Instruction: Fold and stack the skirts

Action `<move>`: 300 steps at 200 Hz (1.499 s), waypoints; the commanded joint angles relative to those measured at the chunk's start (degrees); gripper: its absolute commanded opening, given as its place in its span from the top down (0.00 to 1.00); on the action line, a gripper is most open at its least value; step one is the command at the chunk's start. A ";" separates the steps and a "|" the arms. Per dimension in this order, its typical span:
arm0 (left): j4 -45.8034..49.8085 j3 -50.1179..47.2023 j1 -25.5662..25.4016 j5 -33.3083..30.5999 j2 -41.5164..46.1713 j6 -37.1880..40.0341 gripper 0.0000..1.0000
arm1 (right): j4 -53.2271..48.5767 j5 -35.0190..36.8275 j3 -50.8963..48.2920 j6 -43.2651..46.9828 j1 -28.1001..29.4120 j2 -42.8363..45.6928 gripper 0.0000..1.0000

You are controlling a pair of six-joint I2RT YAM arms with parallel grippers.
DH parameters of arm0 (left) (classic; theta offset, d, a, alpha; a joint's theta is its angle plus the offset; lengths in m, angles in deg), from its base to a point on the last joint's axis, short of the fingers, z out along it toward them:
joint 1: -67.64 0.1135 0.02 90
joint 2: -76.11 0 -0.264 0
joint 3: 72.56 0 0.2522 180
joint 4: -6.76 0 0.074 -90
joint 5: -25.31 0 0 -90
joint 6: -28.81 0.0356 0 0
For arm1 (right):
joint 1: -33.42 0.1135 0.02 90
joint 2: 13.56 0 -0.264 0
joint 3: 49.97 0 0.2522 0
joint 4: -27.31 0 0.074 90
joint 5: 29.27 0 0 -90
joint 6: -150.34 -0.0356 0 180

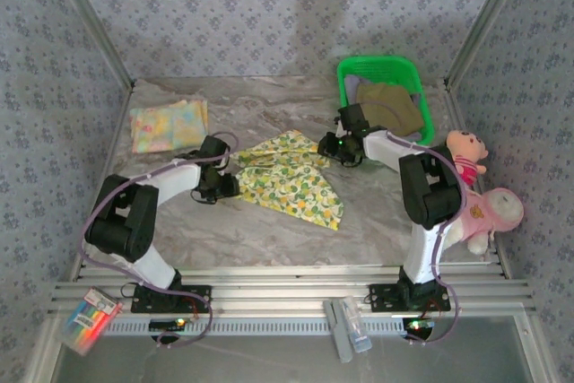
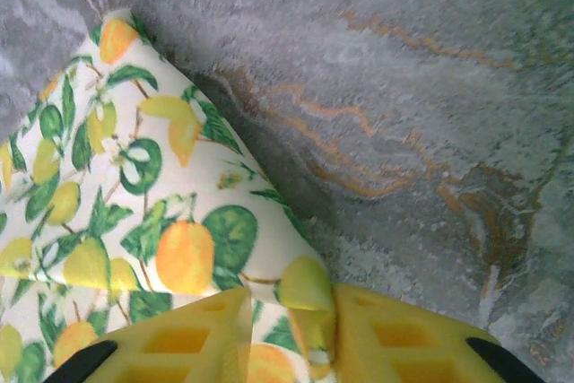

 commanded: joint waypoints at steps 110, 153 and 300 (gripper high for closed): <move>9.94 30.73 -0.75 -9.71 13.24 16.46 1.00 | 1.26 -12.17 7.41 -4.98 -8.92 22.03 1.00; 14.09 52.95 2.93 -12.71 0.08 26.69 1.00 | 5.32 -13.79 24.36 -8.49 -10.87 11.13 1.00; 21.06 62.45 3.69 -15.18 5.21 28.13 1.00 | 9.13 -18.16 25.44 -9.47 -10.52 18.23 1.00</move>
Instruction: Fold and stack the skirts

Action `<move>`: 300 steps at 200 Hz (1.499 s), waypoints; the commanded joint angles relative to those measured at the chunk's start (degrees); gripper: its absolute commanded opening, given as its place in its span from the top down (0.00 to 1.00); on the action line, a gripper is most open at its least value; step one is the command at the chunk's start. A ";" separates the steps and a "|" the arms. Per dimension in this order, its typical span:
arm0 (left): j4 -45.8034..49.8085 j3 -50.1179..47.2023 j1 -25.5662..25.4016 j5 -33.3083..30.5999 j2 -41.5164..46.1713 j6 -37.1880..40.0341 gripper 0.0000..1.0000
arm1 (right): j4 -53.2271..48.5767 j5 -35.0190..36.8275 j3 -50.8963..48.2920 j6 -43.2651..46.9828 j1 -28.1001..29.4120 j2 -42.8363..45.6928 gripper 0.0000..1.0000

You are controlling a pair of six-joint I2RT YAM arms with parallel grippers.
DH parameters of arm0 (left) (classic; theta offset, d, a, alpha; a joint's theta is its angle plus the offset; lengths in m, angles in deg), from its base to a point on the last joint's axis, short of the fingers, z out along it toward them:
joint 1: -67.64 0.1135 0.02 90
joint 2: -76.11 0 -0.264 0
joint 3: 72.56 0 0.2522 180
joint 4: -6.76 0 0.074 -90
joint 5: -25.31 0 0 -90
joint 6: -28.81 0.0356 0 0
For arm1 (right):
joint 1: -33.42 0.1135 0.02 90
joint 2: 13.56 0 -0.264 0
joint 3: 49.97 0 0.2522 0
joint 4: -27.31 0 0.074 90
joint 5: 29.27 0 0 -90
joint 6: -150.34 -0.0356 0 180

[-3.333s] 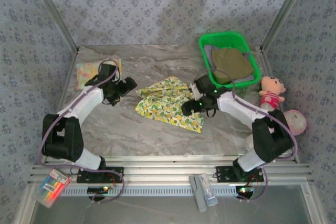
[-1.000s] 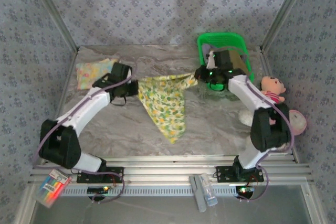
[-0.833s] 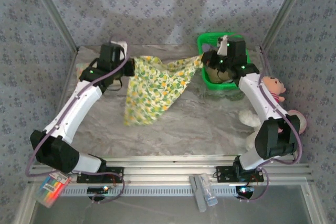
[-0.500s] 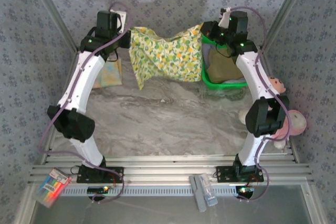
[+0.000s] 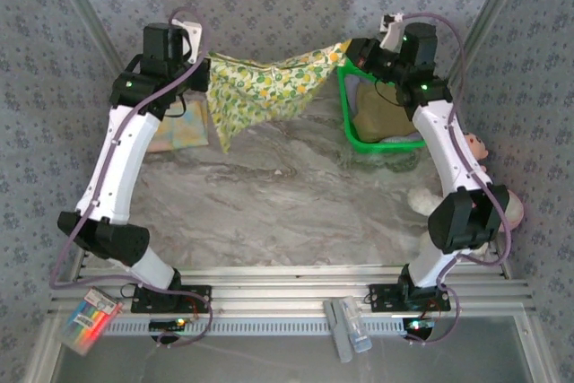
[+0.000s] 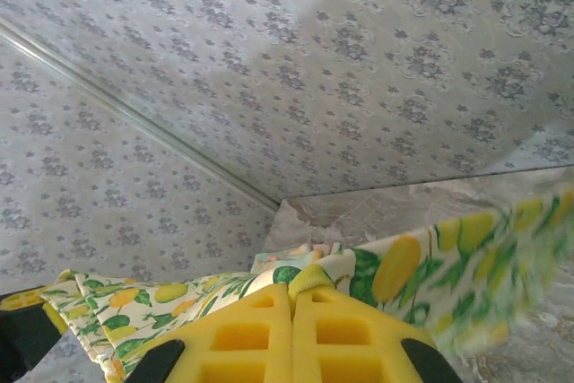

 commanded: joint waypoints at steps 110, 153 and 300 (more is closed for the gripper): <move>10.51 34.29 4.62 -1.60 -20.69 4.69 1.00 | 1.92 -3.60 22.19 -3.02 1.00 -16.31 1.00; -5.68 1.27 4.11 -0.72 -5.59 5.51 0.98 | 1.37 -7.15 4.61 0.47 1.34 -10.51 1.00; -20.41 -48.06 -5.46 6.78 11.58 -20.48 0.00 | -5.63 12.01 -32.06 12.92 15.24 1.79 0.00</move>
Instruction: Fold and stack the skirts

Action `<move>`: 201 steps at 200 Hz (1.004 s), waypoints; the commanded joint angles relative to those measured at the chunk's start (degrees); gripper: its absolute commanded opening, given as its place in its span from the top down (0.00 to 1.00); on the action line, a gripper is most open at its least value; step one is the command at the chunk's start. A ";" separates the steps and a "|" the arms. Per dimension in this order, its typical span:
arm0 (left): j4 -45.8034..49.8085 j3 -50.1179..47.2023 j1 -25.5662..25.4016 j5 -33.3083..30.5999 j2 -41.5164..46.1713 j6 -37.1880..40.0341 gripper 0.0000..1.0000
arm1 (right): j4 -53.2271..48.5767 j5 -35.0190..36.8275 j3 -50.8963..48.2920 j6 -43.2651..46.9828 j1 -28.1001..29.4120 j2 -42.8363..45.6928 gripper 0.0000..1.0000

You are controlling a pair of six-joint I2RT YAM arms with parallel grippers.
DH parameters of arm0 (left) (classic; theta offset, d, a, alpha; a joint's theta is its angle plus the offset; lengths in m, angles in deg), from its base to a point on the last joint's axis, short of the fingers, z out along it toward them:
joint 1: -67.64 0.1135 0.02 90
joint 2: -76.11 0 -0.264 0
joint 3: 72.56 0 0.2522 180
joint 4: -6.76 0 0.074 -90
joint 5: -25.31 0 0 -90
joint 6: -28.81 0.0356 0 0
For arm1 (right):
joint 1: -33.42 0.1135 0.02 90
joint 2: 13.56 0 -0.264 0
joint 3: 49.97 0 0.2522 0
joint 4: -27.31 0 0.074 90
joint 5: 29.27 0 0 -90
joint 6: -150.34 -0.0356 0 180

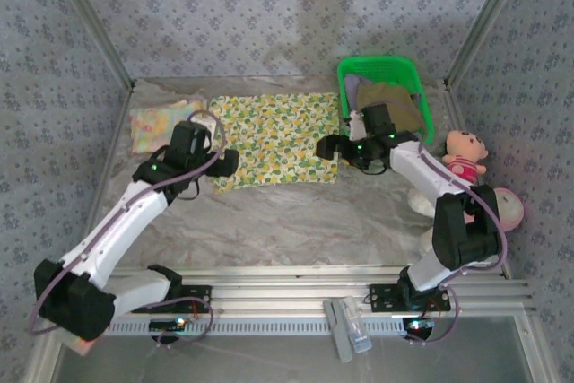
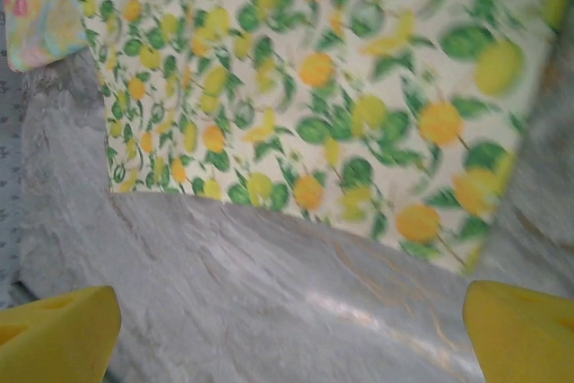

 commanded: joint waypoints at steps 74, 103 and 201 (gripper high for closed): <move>-0.94 14.98 2.43 16.22 -39.45 -23.27 0.00 | 9.10 14.61 5.28 -13.87 11.96 -18.68 0.00; 0.75 11.19 -0.34 21.09 -40.45 -26.60 0.00 | 4.22 15.71 5.47 -12.90 10.34 -20.23 0.00; 7.27 31.81 -17.70 34.79 -50.81 -22.80 0.00 | -0.17 14.83 31.29 -3.72 4.18 -34.19 0.00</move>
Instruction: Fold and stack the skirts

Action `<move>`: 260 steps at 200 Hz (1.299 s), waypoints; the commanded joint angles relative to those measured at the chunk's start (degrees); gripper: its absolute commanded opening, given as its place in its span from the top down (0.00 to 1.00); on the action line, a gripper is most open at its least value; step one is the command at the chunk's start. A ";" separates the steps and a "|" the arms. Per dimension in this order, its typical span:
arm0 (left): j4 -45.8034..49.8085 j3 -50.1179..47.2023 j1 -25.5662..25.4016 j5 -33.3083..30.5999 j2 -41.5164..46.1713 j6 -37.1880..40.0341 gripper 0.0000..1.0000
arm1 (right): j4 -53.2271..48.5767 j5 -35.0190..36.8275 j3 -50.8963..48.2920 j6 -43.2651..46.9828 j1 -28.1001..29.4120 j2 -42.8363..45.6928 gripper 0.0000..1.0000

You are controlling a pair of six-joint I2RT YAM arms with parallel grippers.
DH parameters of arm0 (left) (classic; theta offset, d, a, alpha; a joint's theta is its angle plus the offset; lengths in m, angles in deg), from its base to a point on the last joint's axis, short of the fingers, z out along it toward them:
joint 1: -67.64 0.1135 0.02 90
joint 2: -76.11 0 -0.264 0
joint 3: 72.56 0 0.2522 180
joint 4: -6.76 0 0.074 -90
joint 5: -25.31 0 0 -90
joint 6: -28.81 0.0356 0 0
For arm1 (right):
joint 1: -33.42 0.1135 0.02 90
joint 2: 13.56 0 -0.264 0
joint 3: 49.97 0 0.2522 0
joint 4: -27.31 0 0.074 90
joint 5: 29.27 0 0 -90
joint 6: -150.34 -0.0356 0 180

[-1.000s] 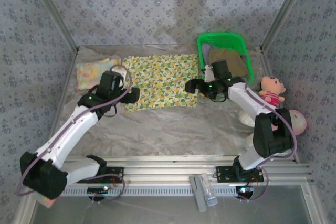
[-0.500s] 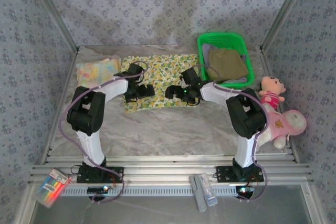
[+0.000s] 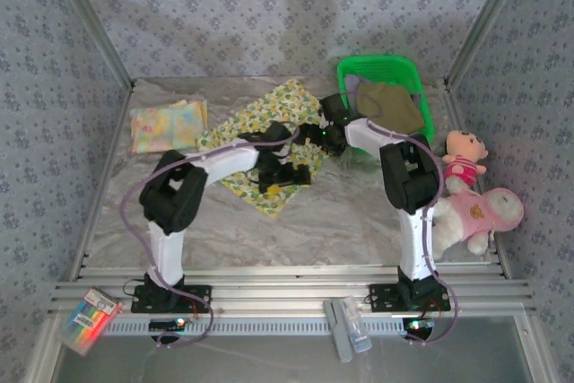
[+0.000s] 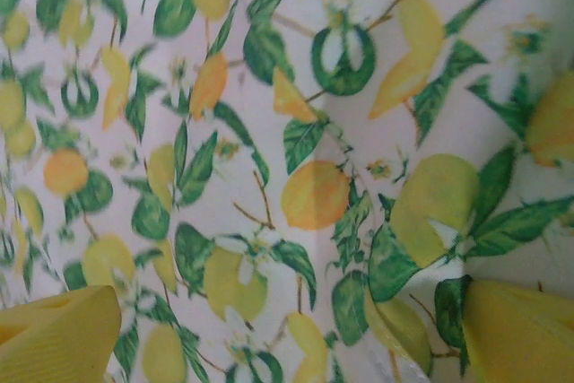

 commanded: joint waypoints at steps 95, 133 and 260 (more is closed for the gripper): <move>-4.31 -11.13 14.96 -13.72 17.41 -1.67 0.00 | 15.06 11.05 -19.95 -2.25 2.64 23.51 0.00; 0.52 -4.92 21.36 -14.67 9.02 1.92 0.00 | 24.79 0.00 -28.73 -7.46 1.26 27.93 0.00; -1.98 -15.99 21.65 -10.38 8.72 -8.33 0.00 | 6.37 -19.38 -17.71 -0.33 4.61 8.05 0.14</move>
